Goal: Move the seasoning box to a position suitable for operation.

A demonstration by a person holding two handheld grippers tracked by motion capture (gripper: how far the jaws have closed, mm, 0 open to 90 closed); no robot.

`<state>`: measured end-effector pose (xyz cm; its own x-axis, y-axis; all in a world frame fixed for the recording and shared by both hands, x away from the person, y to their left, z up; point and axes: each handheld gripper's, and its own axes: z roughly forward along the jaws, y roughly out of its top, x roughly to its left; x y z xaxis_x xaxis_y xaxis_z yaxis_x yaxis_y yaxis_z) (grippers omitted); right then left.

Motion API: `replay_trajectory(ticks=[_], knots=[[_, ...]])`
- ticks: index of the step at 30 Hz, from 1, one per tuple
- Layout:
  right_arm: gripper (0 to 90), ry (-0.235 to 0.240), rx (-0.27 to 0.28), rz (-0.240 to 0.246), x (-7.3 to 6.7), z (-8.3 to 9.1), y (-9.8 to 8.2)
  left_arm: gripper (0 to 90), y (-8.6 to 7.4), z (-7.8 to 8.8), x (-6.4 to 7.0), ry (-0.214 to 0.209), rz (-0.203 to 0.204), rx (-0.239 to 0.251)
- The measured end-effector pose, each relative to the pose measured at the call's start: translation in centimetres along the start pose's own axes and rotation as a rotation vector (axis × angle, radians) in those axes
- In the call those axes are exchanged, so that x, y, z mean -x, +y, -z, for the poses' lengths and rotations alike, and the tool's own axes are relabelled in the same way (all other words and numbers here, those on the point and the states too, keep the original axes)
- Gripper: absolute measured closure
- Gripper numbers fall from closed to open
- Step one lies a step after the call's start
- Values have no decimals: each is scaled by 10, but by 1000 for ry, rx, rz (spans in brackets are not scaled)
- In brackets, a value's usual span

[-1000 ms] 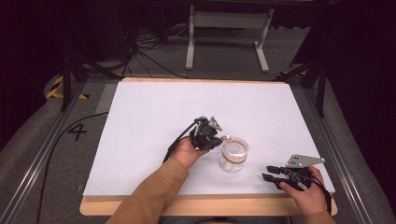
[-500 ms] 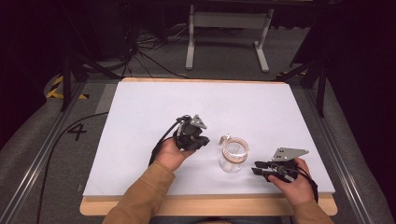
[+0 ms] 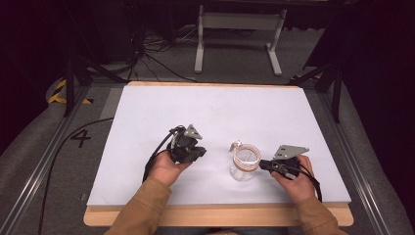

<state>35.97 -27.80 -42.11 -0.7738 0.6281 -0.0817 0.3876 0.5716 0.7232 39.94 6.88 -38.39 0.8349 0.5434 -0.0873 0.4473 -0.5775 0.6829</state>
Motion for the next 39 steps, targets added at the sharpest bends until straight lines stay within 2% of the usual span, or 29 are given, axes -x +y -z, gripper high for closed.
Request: replay_trajectory(ticks=[5, 14, 29, 39], knots=[[889, 9, -4, 6, 0, -7, 3, 849, -5, 5, -2, 10, 19, 4], [900, 26, -24, 1, -2, -6, 4, 846, -7, 5, -4, 10, 20, 0], [900, 86, -33, 48, -26, -9, 10, 843, -5, 3, -4, 1, 17, -4], [900, 126, -20, 70, -35, -13, 13, 844, -3, 3, -4, -9, 18, -8]])
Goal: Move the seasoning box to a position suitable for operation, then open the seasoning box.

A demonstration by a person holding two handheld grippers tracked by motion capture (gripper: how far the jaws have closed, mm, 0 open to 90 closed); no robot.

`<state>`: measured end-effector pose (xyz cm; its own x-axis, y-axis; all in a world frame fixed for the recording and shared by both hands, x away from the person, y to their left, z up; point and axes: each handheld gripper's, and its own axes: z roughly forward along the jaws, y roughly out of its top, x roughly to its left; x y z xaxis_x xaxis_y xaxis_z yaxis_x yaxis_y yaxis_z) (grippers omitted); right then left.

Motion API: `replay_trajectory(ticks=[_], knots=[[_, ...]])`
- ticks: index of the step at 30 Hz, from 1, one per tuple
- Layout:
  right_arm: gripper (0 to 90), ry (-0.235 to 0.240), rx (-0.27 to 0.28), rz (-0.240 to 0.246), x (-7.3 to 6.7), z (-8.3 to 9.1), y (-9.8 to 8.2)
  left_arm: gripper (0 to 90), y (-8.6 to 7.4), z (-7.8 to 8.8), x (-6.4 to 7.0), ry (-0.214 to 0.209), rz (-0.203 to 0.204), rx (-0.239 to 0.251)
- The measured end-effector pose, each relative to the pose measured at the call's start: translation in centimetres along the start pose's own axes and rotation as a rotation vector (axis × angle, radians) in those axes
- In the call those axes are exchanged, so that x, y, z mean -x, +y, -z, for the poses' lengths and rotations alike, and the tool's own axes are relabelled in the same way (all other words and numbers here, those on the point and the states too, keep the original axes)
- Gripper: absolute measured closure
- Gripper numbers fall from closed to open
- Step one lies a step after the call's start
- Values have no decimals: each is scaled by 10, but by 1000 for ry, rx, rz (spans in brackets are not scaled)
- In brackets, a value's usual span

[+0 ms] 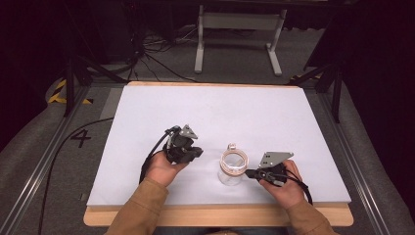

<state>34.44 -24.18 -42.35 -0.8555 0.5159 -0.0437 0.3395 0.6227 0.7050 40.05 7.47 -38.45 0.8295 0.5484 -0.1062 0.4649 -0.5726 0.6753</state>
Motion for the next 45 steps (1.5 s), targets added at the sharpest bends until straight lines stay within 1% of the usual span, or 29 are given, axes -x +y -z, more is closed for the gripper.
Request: replay_trajectory(ticks=[3, 4, 5, 6, 7, 8, 10, 11, 12, 13, 14, 16, 17, 18, 19, 20, 21, 22, 24, 25, 28, 31, 33, 36, 37, 40, 41, 43, 45], knots=[[900, 2, 20, -17, 2, 3, -2, 845, 4, 1, 0, -7, -10, 22], [900, -20, 27, -22, 4, 8, -5, 847, 6, 2, 0, -13, -9, 23], [900, -20, 27, -22, 4, 8, -5, 848, 6, 2, 0, -13, -9, 23], [900, -34, 34, -46, 8, 15, -7, 849, 11, 5, 0, -23, -17, 41], [900, -43, 40, -55, 10, 18, -8, 851, 15, 8, 0, -36, -20, 51], [900, -55, 51, -76, 13, 23, -7, 852, 17, 9, 0, -46, -15, 69], [900, -67, 68, -94, 18, 29, -6, 852, 23, 13, 0, -65, -15, 97], [900, -75, 76, -104, 20, 32, -5, 852, 23, 13, 0, -65, -15, 97], [900, -79, 83, -114, 22, 35, -4, 852, 29, 16, 2, -88, -18, 128], [900, -81, 88, -120, 23, 36, -3, 851, 32, 17, 3, -101, -28, 141], [900, -81, 88, -120, 23, 36, -3, 851, 32, 17, 3, -101, -28, 141], [900, -80, 96, -136, 23, 37, -3, 851, 39, 15, 5, -120, -36, 173], [900, -78, 99, -142, 22, 37, -4, 845, 42, 13, 6, -123, -18, 204], [900, -75, 97, -143, 21, 36, -5, 838, 45, 10, 6, -136, -5, 218], [900, -78, 94, -148, 21, 36, -6, 838, 49, 4, 9, -149, -14, 223], [900, -78, 94, -148, 21, 36, -6, 839, 49, 4, 9, -149, -14, 223], [900, -76, 96, -160, 21, 36, -8, 839, 52, -4, 14, -114, -58, 207], [900, -69, 111, -175, 21, 36, -8, 842, 54, -6, 16, -107, -64, 197], [900, -66, 125, -174, 19, 38, -7, 842, 57, -13, 18, -152, -60, 207], [900, -62, 130, -171, 18, 39, -6, 842, 58, -16, 20, -160, -56, 209], [900, -53, 134, -167, 14, 39, -7, 842, 61, -23, 25, -147, -82, 195], [900, -32, 133, -162, 9, 36, -9, 842, 63, -29, 26, -173, -72, 190], [900, -20, 125, -152, 5, 33, -10, 845, 63, -32, 27, -177, -70, 201], [900, -11, 120, -146, 3, 32, -10, 853, 64, -32, 27, -178, -72, 200], [900, -10, 122, -142, 2, 32, -10, 853, 64, -33, 27, -172, -72, 213], [900, -5, 126, -135, -1, 32, -9, 851, 64, -32, 25, -157, -75, 212], [900, -5, 126, -135, -1, 32, -9, 851, 64, -32, 25, -157, -75, 212], [900, -5, 122, -133, -2, 32, -9, 850, 63, -34, 23, -162, -53, 214], [900, -1, 124, -131, -3, 32, -9, 850, 63, -35, 22, -170, -55, 212]])
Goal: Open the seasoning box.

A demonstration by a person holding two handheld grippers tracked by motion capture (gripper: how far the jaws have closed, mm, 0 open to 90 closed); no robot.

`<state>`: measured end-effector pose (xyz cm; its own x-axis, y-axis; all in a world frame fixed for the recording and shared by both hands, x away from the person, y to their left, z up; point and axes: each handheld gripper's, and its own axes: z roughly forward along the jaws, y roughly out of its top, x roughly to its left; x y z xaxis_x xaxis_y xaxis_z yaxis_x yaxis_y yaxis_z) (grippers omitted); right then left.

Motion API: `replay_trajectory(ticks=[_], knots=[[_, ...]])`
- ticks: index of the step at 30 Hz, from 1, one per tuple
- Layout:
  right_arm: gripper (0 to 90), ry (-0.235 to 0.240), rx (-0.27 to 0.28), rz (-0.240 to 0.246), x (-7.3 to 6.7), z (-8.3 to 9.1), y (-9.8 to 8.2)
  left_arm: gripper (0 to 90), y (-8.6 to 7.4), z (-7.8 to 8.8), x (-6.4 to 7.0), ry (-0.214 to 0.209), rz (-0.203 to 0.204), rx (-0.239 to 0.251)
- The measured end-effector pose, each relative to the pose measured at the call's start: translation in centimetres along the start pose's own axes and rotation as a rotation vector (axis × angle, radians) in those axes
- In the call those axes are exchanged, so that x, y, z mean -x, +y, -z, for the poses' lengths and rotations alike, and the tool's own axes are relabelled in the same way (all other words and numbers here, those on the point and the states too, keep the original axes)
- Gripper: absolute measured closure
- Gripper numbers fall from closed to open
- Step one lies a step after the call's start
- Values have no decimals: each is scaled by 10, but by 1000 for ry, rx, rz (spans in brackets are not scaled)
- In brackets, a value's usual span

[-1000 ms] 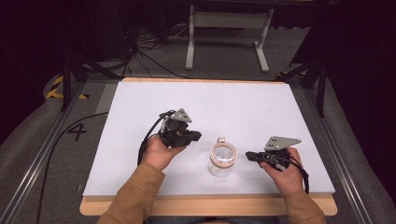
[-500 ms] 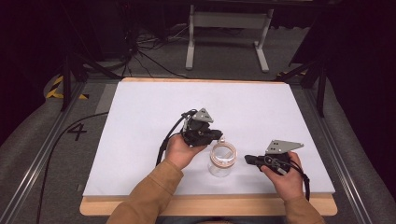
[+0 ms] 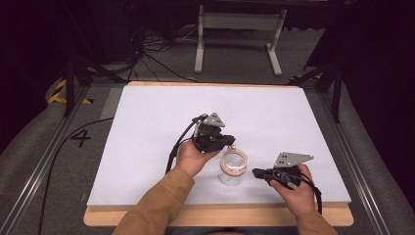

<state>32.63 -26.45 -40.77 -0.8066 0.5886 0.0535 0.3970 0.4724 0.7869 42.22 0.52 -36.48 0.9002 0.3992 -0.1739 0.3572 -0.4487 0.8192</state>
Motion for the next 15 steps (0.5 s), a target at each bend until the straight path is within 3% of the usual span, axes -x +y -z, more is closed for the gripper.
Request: replay_trajectory(ticks=[15], knots=[[900, 37, 16, 37, -15, -1, 9, 863, 0, 0, 0, 1, -6, -2]])
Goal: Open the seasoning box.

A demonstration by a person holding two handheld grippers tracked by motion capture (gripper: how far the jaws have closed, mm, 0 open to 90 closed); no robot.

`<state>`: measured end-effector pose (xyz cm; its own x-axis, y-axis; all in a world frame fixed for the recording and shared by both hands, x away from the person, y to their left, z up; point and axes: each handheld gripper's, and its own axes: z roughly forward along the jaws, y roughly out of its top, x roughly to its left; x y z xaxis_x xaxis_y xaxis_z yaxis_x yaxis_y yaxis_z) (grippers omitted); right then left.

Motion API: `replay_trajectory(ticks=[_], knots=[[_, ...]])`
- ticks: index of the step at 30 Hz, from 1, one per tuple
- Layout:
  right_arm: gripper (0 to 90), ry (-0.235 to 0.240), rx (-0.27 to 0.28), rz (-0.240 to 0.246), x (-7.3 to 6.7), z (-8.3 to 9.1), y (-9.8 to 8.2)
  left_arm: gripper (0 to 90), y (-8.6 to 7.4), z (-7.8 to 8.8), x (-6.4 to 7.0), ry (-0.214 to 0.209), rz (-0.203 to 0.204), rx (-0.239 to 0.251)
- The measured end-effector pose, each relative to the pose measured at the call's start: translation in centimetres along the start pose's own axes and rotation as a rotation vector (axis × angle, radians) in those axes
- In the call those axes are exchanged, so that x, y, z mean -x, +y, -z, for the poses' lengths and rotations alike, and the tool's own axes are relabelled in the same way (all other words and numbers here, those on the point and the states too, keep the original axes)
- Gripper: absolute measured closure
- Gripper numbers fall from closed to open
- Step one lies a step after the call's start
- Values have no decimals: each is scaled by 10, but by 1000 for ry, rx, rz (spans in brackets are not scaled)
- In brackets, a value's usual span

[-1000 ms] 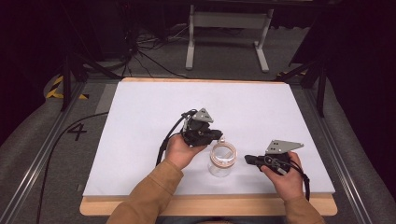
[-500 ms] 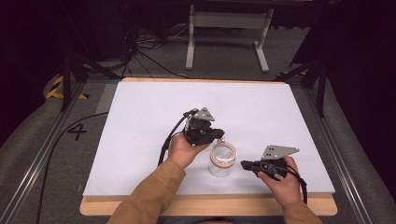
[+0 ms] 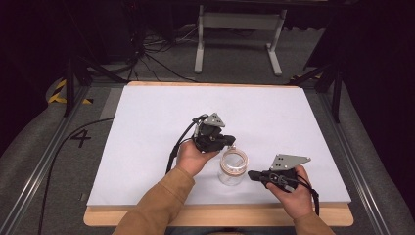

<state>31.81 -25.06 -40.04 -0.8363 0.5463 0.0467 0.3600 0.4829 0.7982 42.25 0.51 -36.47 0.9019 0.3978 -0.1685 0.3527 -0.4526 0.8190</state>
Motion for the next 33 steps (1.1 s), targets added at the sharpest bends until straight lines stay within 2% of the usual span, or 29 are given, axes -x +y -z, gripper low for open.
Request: replay_trajectory(ticks=[22, 26, 29, 33], knots=[[900, 27, 5, 26, -13, 0, 11, 865, -1, -1, -2, -11, 21, 11], [900, 39, 28, 30, -15, 2, 15, 865, -1, -1, -4, -16, 19, 9], [900, 65, 49, 24, -17, 2, 18, 865, -2, -2, -4, -20, 25, 14], [900, 70, 58, 20, -17, 2, 19, 865, -2, -2, -4, -23, 29, 15]])
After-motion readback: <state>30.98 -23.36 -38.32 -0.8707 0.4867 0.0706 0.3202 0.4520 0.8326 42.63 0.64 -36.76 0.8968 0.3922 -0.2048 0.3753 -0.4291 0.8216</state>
